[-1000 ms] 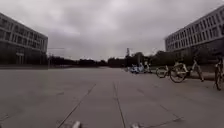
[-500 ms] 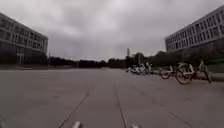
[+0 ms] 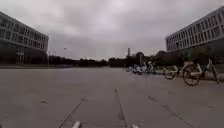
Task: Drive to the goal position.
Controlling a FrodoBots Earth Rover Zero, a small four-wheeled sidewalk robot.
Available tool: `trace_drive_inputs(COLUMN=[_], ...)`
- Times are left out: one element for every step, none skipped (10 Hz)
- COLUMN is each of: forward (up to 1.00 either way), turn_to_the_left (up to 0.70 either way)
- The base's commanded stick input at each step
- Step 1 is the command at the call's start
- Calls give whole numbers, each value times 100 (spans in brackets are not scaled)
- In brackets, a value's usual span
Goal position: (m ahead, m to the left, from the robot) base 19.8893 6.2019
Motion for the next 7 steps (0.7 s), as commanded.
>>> trace_drive_inputs(forward=[70,70,70,70,70,70,70], turn_to_the_left=[0,0,0,0,0,0,0])
